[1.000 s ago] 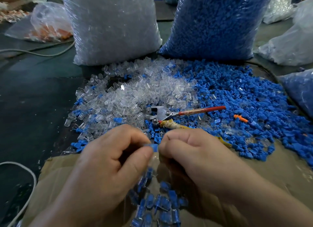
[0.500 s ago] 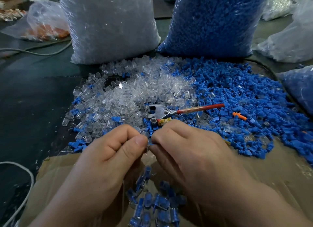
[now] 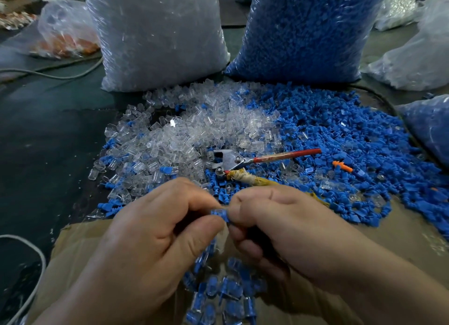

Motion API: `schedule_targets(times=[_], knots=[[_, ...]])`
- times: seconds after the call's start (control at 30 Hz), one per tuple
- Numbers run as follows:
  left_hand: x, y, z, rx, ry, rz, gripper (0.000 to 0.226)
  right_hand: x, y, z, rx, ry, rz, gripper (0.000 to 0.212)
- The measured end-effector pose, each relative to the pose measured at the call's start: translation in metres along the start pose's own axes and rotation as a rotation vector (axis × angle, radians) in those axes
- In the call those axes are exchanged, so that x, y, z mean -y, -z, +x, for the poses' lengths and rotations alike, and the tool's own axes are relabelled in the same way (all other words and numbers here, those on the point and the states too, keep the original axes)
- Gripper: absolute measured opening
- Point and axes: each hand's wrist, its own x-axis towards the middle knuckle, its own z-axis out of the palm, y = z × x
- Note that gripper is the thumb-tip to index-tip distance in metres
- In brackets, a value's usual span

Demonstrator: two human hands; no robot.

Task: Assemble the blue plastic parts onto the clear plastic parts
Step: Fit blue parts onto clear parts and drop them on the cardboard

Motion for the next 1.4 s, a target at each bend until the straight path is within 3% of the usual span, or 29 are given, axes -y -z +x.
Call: schedule_targets(times=[0.1, 0.13, 0.27, 0.4, 0.5, 0.63, 0.7, 0.83, 1.07, 1.2, 1.4], knots=[[0.014, 0.006, 0.001, 0.011, 0.124, 0.155, 0.009, -0.006, 0.009, 0.002, -0.232, 0.105, -0.845, 0.047], [0.021, 0.006, 0.000, 0.021, 0.149, 0.221, 0.006, -0.008, 0.010, 0.001, -0.274, 0.107, -1.024, 0.047], [0.024, -0.001, -0.002, 0.172, 0.154, 0.384, 0.018, -0.016, 0.010, 0.002, -0.380, 0.093, -1.279, 0.043], [0.016, -0.004, -0.002, 0.238, 0.155, 0.302, 0.023, -0.022, 0.009, 0.014, -0.488, 0.141, -1.327, 0.046], [0.022, -0.002, 0.001, 0.055, 0.238, 0.296, 0.036, -0.023, 0.014, 0.025, -0.535, 0.157, -1.351, 0.052], [0.030, -0.010, 0.008, -0.044, 0.299, 0.618, 0.082, -0.025, 0.012, 0.034, -0.528, 0.216, -1.379, 0.057], [0.027, -0.018, 0.012, -0.026, 0.302, 0.706, 0.090, -0.026, 0.008, 0.038, -0.525, 0.267, -1.399, 0.056], [0.023, -0.024, 0.018, 0.054, 0.286, 0.668, 0.069, -0.027, 0.006, 0.044, -0.466, 0.308, -1.383, 0.045], [0.028, -0.030, 0.018, -0.019, 0.193, 0.482, 0.027, -0.027, 0.010, 0.046, -0.432, 0.376, -1.286, 0.019], [0.033, -0.032, 0.017, -0.060, 0.195, 0.392, 0.023, -0.027, 0.012, 0.044, -0.442, 0.395, -1.233, 0.008], [0.037, -0.033, 0.016, -0.145, 0.191, 0.291, 0.022, -0.026, 0.014, 0.042, -0.460, 0.441, -1.113, 0.012]])
